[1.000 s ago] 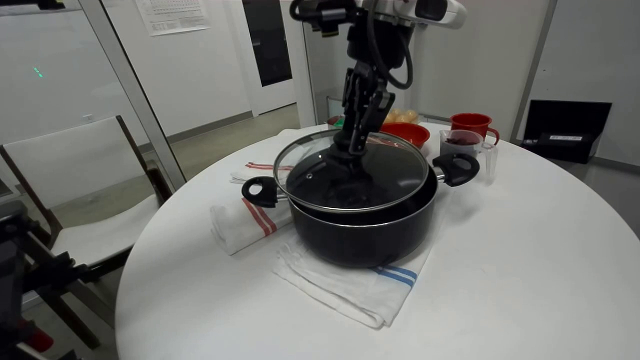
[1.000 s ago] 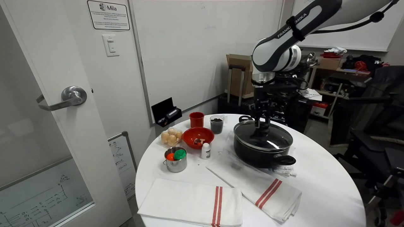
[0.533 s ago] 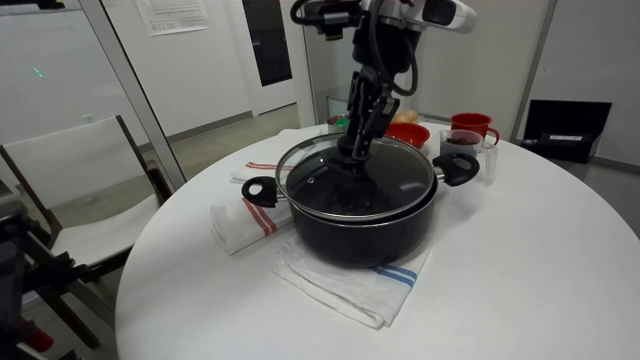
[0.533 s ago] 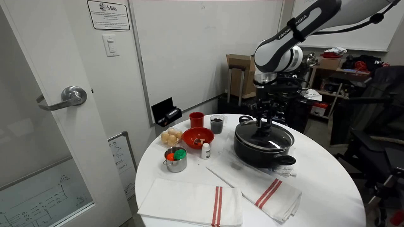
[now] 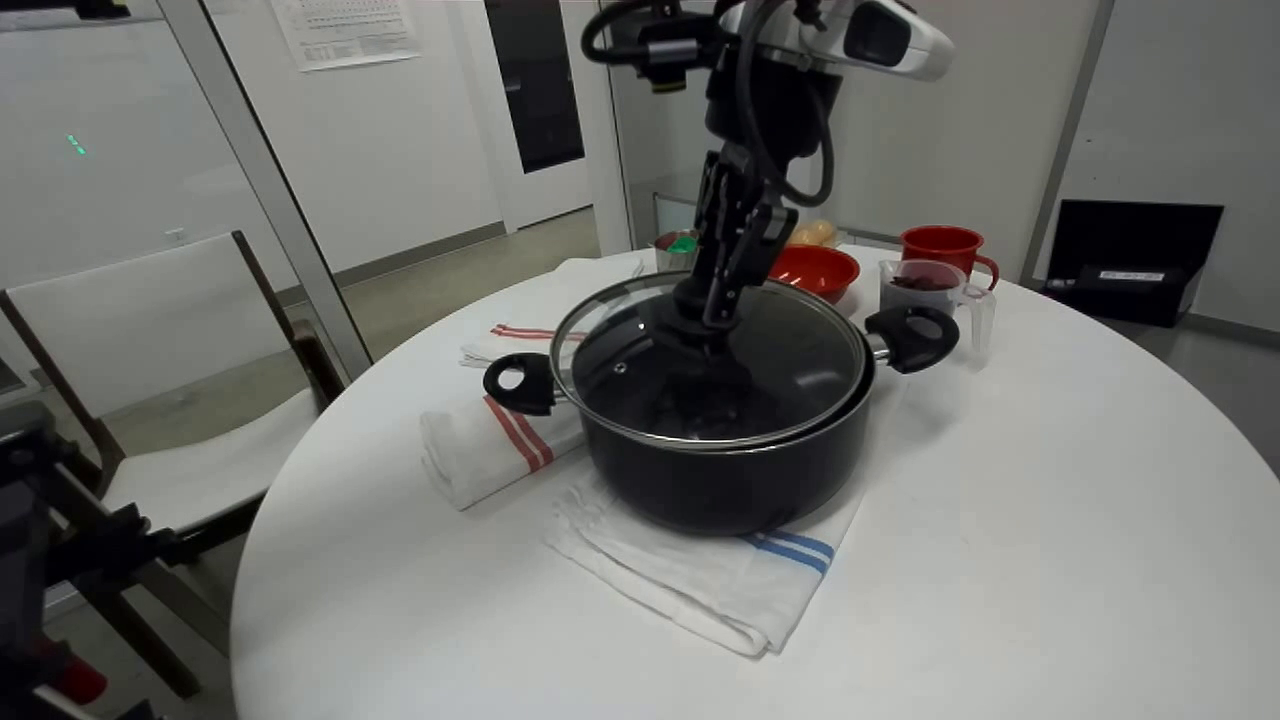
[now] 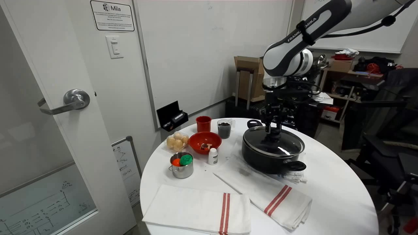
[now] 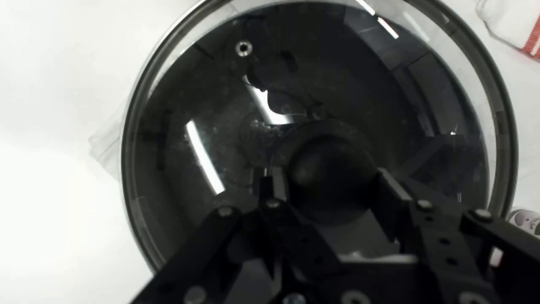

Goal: Put the glass lid on the black pot

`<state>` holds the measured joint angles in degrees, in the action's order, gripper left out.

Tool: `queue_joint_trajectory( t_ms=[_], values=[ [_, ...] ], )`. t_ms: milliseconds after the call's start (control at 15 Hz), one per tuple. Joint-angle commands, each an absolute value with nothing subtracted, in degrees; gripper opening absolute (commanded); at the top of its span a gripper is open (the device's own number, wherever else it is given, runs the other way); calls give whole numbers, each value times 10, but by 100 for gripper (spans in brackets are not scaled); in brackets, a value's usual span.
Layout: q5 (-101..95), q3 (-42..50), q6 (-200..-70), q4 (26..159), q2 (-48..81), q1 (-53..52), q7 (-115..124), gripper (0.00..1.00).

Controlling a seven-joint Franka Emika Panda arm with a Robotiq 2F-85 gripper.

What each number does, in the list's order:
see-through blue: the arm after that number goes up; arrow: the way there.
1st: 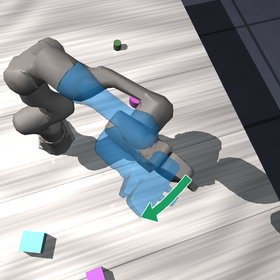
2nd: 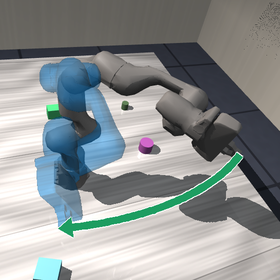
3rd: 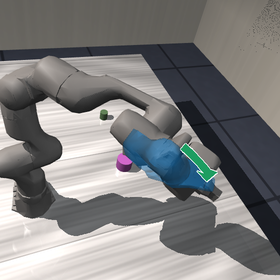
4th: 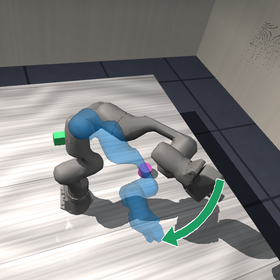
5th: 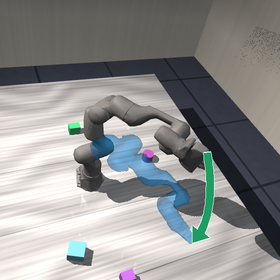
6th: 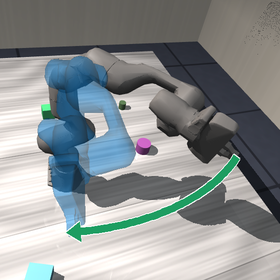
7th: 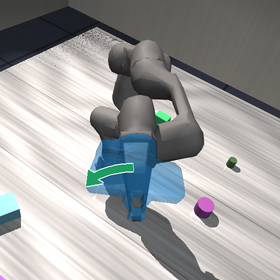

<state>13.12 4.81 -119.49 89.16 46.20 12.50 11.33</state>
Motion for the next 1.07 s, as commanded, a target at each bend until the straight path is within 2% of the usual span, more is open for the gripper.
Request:
queue_joint_trajectory(
  t_ms=[0,1000],
  values=[
    [142,51,-1191,878,464,123,123,25],
    [139,54,-1177,844,479,126,130,25]
  ],
)
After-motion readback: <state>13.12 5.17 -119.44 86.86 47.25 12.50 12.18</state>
